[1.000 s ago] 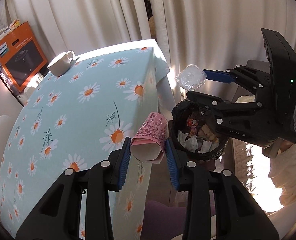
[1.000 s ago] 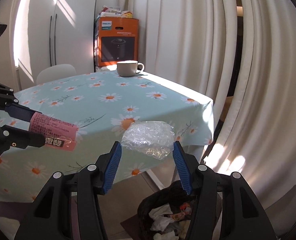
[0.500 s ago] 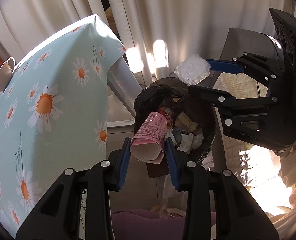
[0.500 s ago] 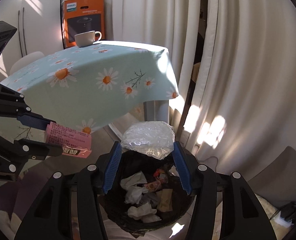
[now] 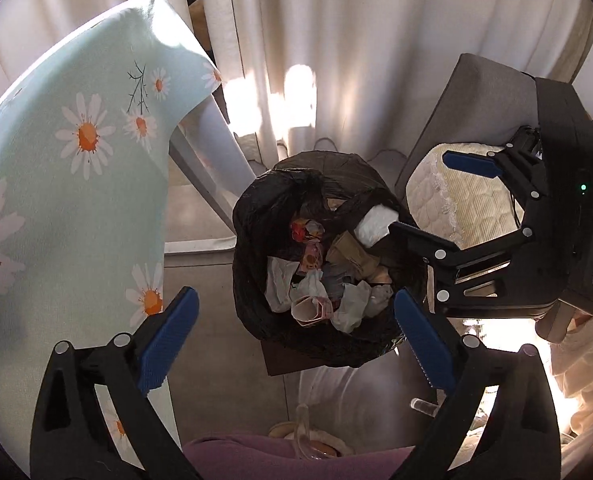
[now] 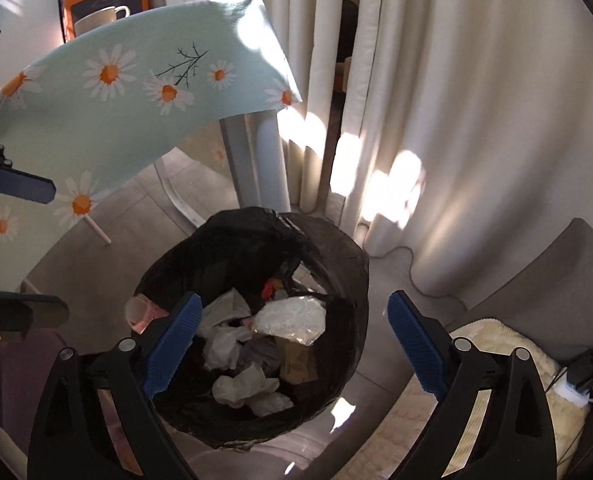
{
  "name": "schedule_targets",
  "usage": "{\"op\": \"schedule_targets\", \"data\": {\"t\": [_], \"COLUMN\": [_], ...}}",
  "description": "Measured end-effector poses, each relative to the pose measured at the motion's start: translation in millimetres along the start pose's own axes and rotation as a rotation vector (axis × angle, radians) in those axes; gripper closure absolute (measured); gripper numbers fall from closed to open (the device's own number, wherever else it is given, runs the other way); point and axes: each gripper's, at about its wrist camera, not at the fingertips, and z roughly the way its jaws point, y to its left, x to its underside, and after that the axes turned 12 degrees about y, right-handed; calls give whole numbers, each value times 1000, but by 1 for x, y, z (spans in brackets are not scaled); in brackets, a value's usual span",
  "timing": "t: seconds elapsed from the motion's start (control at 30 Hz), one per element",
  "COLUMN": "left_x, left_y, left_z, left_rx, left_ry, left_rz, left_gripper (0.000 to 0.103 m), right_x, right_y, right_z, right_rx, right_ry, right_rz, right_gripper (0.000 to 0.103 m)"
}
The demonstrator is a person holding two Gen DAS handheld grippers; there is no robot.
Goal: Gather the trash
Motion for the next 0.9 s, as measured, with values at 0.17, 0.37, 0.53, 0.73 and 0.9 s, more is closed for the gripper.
{"op": "schedule_targets", "data": {"t": [0.17, 0.37, 0.53, 0.73, 0.9], "left_x": [12, 39, 75, 130, 186], "left_y": [9, 0, 5, 26, 52], "left_z": [-17, -54, -102, -151, -182], "left_rx": [113, 40, -6, -73, -175], "left_ry": [-51, -181, -324, -446, -518], "left_rz": [-75, -52, -99, -204, -327], "left_gripper": [6, 6, 6, 6, 6], "right_x": [4, 3, -5, -16, -34], "right_y": [-9, -3, 20, 72, 127], "right_z": [9, -14, -65, -129, -165], "right_rx": [32, 1, -44, -145, -277], "right_ry": [19, -47, -197, -385, -440], "right_rz": [62, 88, 29, -110, -233], "right_gripper": [14, 14, 13, 8, 8]}}
